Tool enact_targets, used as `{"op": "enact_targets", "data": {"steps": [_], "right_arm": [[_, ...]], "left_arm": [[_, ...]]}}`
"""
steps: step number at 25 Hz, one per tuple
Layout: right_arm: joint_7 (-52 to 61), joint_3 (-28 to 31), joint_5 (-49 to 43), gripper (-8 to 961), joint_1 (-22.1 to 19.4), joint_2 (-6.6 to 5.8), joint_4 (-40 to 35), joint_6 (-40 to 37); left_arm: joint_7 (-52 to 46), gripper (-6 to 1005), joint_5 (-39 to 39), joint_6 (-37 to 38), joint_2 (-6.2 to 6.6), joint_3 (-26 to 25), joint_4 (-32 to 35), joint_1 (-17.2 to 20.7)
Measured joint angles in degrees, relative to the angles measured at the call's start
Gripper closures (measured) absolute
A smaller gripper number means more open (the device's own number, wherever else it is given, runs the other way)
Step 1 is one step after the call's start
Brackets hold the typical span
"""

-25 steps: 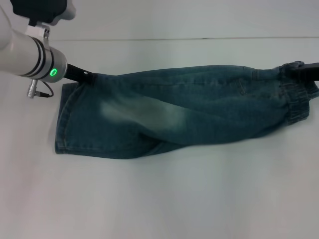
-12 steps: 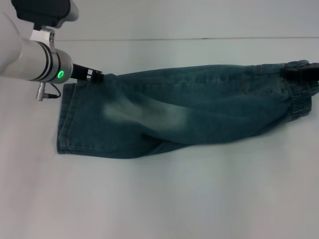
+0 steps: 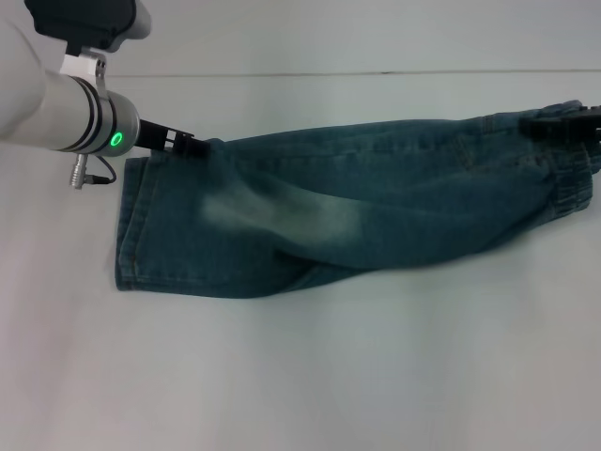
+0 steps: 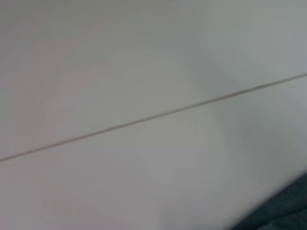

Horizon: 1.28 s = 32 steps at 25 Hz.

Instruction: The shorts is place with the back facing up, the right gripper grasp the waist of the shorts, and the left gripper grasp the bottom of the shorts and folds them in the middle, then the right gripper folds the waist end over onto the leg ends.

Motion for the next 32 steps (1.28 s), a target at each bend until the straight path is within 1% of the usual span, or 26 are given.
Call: {"op": "enact_targets", "data": {"steps": [4, 5, 10, 18, 25, 32], "right_arm": [[1.28, -0.1, -0.17, 11, -0.17, 0.98, -2.04, -0.81], [1.93, -0.13, -0.21, 13, -0.32, 1.16, -2.47, -1.04], [3.78, -0.17, -0.31, 15, -0.63, 1.3, -3.23, -2.92], [5.47, -0.05, -0.34, 15, -1.46, 1.21, -3.37, -4.09], [6.55, 0.3, -0.04, 15, -3.6, 1.37, -6.14, -4.29], [6.74, 0.51, 0.15, 16, -5.04, 1.45, -7.04, -5.65]], "left_arm": [[0.19, 153, 0.0, -0.07, 0.02, 0.43, -0.19, -0.03], [0.25, 116, 0.0, -0.06, 0.03, 0.43, -0.19, 0.0], [0.43, 65, 0.0, -0.06, 0.17, 0.43, -0.23, 0.33], [0.63, 65, 0.0, 0.84, 0.28, 1.93, -0.23, 0.38], [1.0, 65, 0.0, 2.27, 0.3, 1.96, -0.23, 0.28], [1.12, 65, 0.0, 2.88, 0.25, 2.02, -0.19, 0.23]]}}
